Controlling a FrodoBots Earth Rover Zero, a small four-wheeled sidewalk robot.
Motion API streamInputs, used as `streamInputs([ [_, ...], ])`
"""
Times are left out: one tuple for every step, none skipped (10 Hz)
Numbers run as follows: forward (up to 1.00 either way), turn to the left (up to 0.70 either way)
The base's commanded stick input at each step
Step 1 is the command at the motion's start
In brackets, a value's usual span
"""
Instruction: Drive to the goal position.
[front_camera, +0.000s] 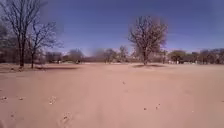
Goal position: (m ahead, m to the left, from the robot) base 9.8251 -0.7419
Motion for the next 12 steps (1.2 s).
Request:
streamInputs([
  [1.00, 0.00],
  [1.00, 0.00],
  [1.00, 0.00],
  [1.00, 0.00],
  [1.00, 0.00],
  [1.00, 0.00],
  [1.00, 0.00],
  [1.00, 0.00],
  [1.00, 0.00],
  [1.00, 0.00],
  [1.00, 0.00],
  [1.00, 0.00],
])
